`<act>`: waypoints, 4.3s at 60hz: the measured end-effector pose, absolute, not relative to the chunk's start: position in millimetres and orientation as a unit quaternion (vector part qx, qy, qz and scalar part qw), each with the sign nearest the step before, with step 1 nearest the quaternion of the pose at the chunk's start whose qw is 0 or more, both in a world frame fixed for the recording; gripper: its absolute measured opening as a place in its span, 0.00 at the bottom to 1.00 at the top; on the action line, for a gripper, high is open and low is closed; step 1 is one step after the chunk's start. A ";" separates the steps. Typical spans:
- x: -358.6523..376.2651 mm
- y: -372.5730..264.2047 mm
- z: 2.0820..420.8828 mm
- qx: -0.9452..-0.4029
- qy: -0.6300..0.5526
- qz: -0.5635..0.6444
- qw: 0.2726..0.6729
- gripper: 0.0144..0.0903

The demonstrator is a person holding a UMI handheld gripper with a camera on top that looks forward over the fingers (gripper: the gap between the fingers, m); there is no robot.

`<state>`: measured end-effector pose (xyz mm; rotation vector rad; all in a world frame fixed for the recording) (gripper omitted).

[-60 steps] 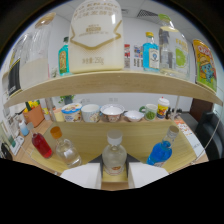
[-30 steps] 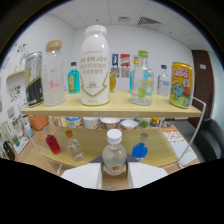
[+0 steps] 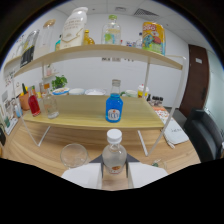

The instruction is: Make me a cup of Mojito.

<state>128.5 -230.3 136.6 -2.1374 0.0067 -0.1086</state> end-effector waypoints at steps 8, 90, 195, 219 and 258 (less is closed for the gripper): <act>130.1 -226.3 136.1 -0.871 -0.054 -0.100 0.478 0.25; 113.8 -201.5 252.8 -0.714 -0.335 -0.337 0.514 0.26; 160.1 -248.7 101.2 -0.871 0.030 -0.006 0.490 0.94; 60.5 -324.0 159.8 -0.861 0.019 0.005 0.508 0.94; -25.6 -297.3 255.7 -0.854 0.028 0.005 0.519 0.94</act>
